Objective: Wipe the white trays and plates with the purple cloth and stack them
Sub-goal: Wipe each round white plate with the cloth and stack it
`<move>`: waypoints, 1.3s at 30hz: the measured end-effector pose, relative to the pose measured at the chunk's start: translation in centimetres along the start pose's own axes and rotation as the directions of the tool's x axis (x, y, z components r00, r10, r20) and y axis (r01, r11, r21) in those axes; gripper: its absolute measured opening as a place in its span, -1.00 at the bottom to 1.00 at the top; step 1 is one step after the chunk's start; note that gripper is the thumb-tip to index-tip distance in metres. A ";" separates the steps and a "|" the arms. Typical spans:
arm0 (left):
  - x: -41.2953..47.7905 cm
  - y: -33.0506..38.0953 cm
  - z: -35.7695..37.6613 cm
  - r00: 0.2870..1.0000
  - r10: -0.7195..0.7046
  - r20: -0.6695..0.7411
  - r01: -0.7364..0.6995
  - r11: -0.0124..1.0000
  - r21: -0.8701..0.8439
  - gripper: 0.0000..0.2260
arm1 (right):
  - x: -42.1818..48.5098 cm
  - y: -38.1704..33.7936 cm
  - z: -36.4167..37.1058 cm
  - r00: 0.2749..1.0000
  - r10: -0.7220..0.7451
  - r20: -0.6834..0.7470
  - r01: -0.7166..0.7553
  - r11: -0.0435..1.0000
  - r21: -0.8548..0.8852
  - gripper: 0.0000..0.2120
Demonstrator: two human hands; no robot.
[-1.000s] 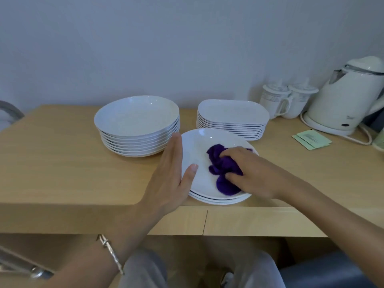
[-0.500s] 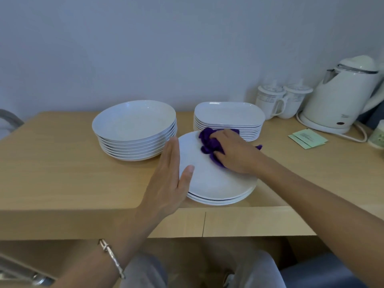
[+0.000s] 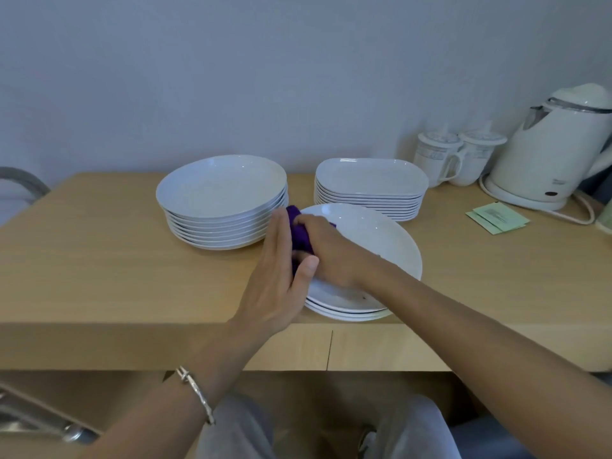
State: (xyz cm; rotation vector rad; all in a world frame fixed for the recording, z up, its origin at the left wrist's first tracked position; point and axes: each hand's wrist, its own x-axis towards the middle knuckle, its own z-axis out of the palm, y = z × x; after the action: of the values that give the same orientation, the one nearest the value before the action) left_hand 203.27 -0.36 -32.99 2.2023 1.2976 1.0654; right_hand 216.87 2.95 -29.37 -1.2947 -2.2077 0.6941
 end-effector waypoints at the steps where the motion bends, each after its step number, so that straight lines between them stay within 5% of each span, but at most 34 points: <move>1: 0.0 0.1 0.0 1.000 0.003 0.005 -0.003 1.000 0.021 -0.41 | 0.8 0.7 -0.1 0.999 0.012 -0.052 -0.016 0.997 -0.071 -0.78; 5: -0.1 0.4 -0.4 0.995 -0.080 0.056 0.074 0.992 0.107 -0.47 | 0.4 3.3 -2.7 0.977 0.080 -0.198 -0.164 0.874 -0.457 -0.63; 9: 0.0 0.7 -1.0 0.978 -0.154 0.142 0.121 0.968 0.220 -0.43 | -4.6 3.3 -5.0 0.960 0.237 -0.147 -0.279 0.798 -0.534 -0.60; 13: 0.5 1.1 -1.4 0.958 -0.190 0.217 0.087 0.907 0.412 -0.43 | -7.6 0.8 -5.2 0.965 0.261 -0.028 -0.251 0.885 -0.392 -0.63; 16: 0.6 2.3 -2.3 0.933 -0.075 0.352 -0.158 0.793 0.588 -0.22 | -7.2 0.6 -5.2 0.958 0.264 -0.110 -0.285 0.919 -0.273 -0.62; 19: -0.1 4.4 -2.0 0.801 -0.008 0.599 -0.350 0.805 0.479 -0.37 | -6.8 0.4 -5.9 0.931 0.296 -0.212 -0.325 0.938 -0.120 -0.66; 21: -0.4 5.2 -1.4 0.770 0.081 0.633 -0.424 0.806 0.413 -0.50 | -6.8 -0.1 -6.3 0.925 0.285 -0.250 -0.312 0.947 -0.075 -0.67; 28: -0.5 4.8 -0.3 0.782 0.344 0.519 -0.580 0.707 0.405 -0.51 | -8.6 -2.0 -8.6 0.910 0.272 -0.312 -0.274 0.961 0.038 -0.68; 31: 0.0 4.9 -0.2 0.750 0.461 0.474 -0.652 0.635 0.414 -0.70 | -9.5 -2.7 -9.7 0.901 0.258 -0.350 -0.241 0.966 0.091 -0.71; 33: 0.6 5.1 -0.3 0.778 0.527 0.342 -0.627 0.622 0.469 -0.61 | -9.8 -3.3 -10.2 0.882 0.227 -0.412 -0.202 0.974 0.104 -0.72; 36: 1.6 7.1 -1.6 0.838 0.541 0.078 -0.519 0.742 0.425 -0.62 | -9.8 -4.3 -11.1 0.776 0.180 -0.605 -0.108 0.982 0.154 -0.70; 39: 3.4 9.3 -3.7 0.960 0.236 -0.154 -0.222 0.970 0.102 -0.70 | -9.2 -5.3 -11.7 0.648 0.144 -0.748 0.007 0.981 0.195 -0.68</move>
State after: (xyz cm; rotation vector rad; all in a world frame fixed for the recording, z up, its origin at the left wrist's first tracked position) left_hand 206.83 -2.37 -23.18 2.4172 1.1927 1.3272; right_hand 224.83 -5.35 -18.51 -1.2638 -1.3678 0.2646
